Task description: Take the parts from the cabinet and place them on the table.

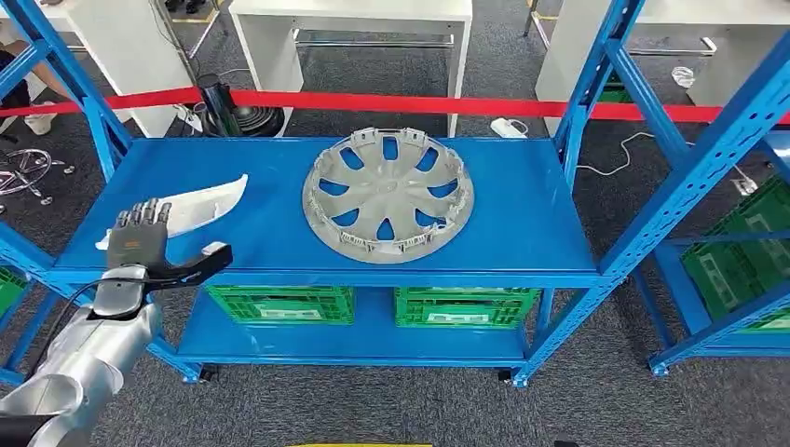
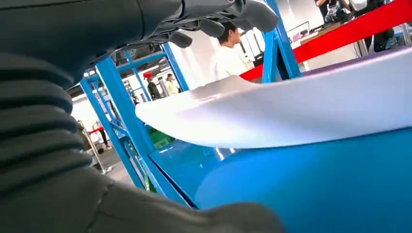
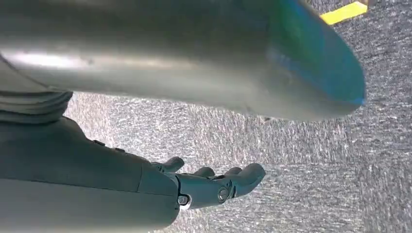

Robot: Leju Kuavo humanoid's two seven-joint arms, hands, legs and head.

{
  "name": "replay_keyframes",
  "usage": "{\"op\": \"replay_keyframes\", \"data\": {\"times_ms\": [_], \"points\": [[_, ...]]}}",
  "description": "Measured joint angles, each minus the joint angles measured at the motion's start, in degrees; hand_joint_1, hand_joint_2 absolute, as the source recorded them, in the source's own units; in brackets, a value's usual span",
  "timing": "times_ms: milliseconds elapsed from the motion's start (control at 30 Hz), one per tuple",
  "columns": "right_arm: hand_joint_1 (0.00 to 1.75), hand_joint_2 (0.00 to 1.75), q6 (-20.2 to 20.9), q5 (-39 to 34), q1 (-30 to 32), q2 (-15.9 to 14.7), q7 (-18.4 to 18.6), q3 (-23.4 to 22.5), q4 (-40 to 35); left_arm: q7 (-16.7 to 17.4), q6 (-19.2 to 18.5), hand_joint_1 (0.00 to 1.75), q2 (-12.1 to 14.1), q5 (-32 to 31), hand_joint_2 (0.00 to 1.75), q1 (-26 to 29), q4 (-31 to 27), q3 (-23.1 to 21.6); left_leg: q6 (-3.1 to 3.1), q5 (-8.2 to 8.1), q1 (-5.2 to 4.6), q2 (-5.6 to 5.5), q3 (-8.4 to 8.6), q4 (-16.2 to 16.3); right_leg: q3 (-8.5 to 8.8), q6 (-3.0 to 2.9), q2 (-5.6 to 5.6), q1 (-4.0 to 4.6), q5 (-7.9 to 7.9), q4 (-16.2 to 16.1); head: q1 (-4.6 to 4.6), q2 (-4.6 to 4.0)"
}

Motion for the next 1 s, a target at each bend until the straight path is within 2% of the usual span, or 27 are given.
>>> {"op": "replay_keyframes", "data": {"times_ms": [167,367,567,733,1000], "points": [[0.00,0.00,-0.15,-0.35,0.04,0.20,0.33,0.00,0.09,-0.22,1.03,0.00,-0.11,0.00,1.75,0.17,0.00,-0.53,0.00,0.00,0.00,0.00,0.01,0.00,0.01,0.00,0.00,-0.01,0.00,0.00,-0.02,-0.02],[0.00,0.00,-1.00,-0.35,0.14,0.44,0.22,0.00,0.11,0.26,9.26,0.00,-0.68,-0.02,1.75,0.40,0.07,-3.32,0.00,0.00,0.00,0.00,0.02,0.00,0.02,0.00,-0.01,-0.01,0.00,-0.01,0.00,-0.02],[0.00,0.00,-1.33,0.26,0.62,0.98,0.68,0.00,0.17,0.96,13.33,0.00,-0.81,0.37,1.75,0.97,0.26,-5.72,0.00,0.00,0.00,-0.01,0.02,0.00,0.02,0.00,-0.01,-0.01,0.00,-0.01,-0.02,-0.02],[0.00,0.00,-1.84,0.33,0.97,1.25,1.27,0.00,0.17,-0.22,13.55,0.00,-0.85,0.24,1.75,1.02,0.61,-6.60,0.00,0.00,0.02,0.01,0.02,0.00,0.01,0.00,0.00,-0.02,0.00,-0.01,-0.02,-0.02],[0.00,0.00,-2.14,0.35,1.17,1.27,0.98,0.00,0.17,-0.33,10.84,0.00,-1.86,0.07,1.75,0.31,1.12,-7.41,0.00,0.00,0.01,0.01,0.02,0.00,0.01,0.00,0.00,-0.02,0.00,-0.01,0.00,0.00]]}}
